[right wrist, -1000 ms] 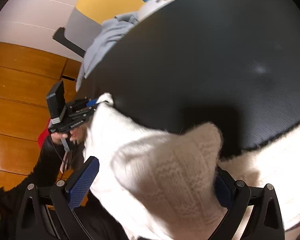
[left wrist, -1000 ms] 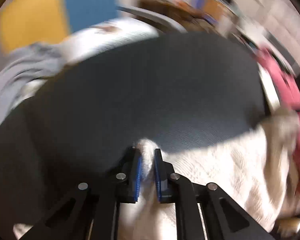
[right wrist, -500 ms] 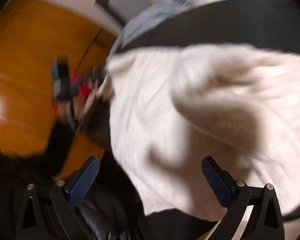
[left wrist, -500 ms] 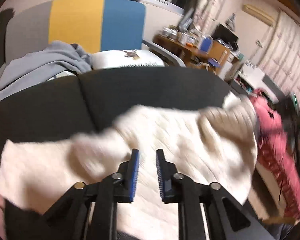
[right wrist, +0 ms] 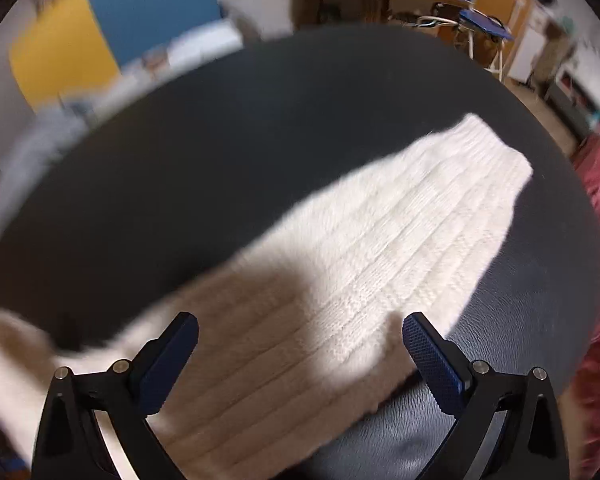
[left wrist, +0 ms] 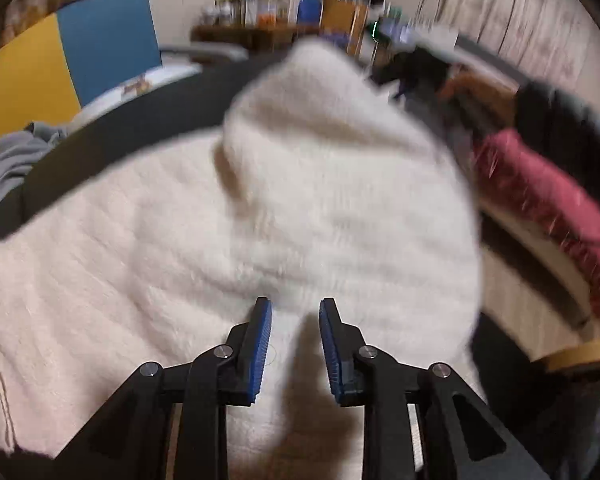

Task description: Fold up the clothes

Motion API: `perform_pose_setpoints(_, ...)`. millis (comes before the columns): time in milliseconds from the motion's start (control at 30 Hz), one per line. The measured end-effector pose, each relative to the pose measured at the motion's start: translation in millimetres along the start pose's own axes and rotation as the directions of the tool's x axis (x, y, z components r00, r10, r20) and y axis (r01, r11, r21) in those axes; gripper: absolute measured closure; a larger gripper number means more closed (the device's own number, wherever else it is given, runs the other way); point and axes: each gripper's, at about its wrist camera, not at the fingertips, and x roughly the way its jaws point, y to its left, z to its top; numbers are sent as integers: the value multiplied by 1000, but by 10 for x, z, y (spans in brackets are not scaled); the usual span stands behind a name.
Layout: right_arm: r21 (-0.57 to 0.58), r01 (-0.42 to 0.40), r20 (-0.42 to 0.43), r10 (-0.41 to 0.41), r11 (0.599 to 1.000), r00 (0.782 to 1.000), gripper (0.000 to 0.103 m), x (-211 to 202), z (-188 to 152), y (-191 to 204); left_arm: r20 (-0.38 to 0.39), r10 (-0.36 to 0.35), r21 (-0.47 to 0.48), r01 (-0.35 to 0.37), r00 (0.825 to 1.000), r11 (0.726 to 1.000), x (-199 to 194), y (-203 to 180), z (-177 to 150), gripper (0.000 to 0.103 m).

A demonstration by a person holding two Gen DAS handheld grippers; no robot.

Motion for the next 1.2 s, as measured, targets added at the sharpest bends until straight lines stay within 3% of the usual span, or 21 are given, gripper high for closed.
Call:
perform_pose_setpoints(133, 0, 0, 75, 0, 1000, 997, 0, -45, -185, 17, 0, -10, 20, 10, 1000, 1000, -34, 0, -81, 78)
perform_pose_setpoints(200, -23, -7, 96, 9, 1000, 995, 0, -104, -286, 22, -18, -7, 42, 8, 1000, 999, -65, 24, -98, 87)
perform_pose_setpoints(267, -54, -9, 114, 15, 998, 993, 11, -166, -384, 36, -34, 2, 69, 1, 999, 998, -115, 44, -143, 91)
perform_pose_setpoints(300, -70, -10, 122, 18, 998, 992, 32, -197, -434, 43, -43, 7, 84, -4, 999, 996, -165, 52, -202, 94)
perform_pose_setpoints(333, -94, -7, 129, 19, 996, 992, 69, -254, -479, 74, -51, 13, 98, -8, 999, 995, -215, 59, -261, 96)
perform_pose_setpoints(367, -121, -2, 134, 19, 993, 991, 82, -321, -523, 115, -62, 21, 107, -14, 998, 994, -261, 76, -330, 98)
perform_pose_setpoints(533, -210, 107, 220, -59, 972, 974, 82, -766, -907, 218, -154, 55, 87, -42, 987, 995, -561, 282, -818, 102)
perform_pose_setpoints(633, -217, 229, 331, -149, 949, 932, 82, -1186, -1200, 136, -214, 60, 48, -51, 975, 998, -738, 403, -1100, 102)
perform_pose_setpoints(700, -229, 316, 359, -222, 921, 907, 82, -1347, -1397, 141, -216, 86, 28, -82, 973, 996, -848, 477, -1138, 102)
perform_pose_setpoints(767, -246, 353, 333, -263, 903, 906, 81, -1363, -1643, 162, -188, 103, -9, -107, 977, 994, -965, 575, -1097, 102)
perform_pose_setpoints(833, -243, 310, 305, -231, 919, 924, 77, -1397, -1744, 152, -93, 78, -103, -87, 993, 991, -1109, 766, -911, 100)
perform_pose_setpoints(867, -239, 282, 291, -209, 929, 934, 76, -1417, -1782, 144, -33, 68, -154, -73, 997, 985, -1184, 899, -765, 93)
perform_pose_setpoints(900, -234, 254, 278, -186, 938, 942, 75, -1438, -1819, 135, 9, 78, -185, -75, 997, 980, -1235, 1002, -647, 82)
perform_pose_setpoints(967, -215, 169, 287, -103, 962, 952, 69, -1561, -1765, 166, 66, 141, -220, -124, 988, 968, -1270, 1253, -368, 79)
perform_pose_setpoints(1000, -213, 122, 293, -56, 969, 954, 63, -1567, -1588, 189, 80, 171, -240, -147, 982, 959, -1263, 1386, -229, 73)
perform_pose_setpoints(1033, -227, 46, 304, 26, 973, 952, 56, -1647, -1474, 261, 83, 196, -261, -169, 977, 951, -1239, 1513, -100, 72)
perform_pose_setpoints(1067, -247, -18, 308, 96, 969, 947, 51, -1692, -1425, 339, 81, 202, -270, -174, 976, 947, -1199, 1633, 36, 72)
perform_pose_setpoints(1133, -337, -175, 254, 268, 925, 929, 28, -1778, -1331, 622, 67, 185, -261, -162, 980, 952, -1082, 1849, 305, 68)
perform_pose_setpoints(1200, -429, -299, 152, 395, 852, 906, 27, -1766, -1271, 929, 44, 175, -234, -160, 984, 959, -959, 2011, 511, 66)
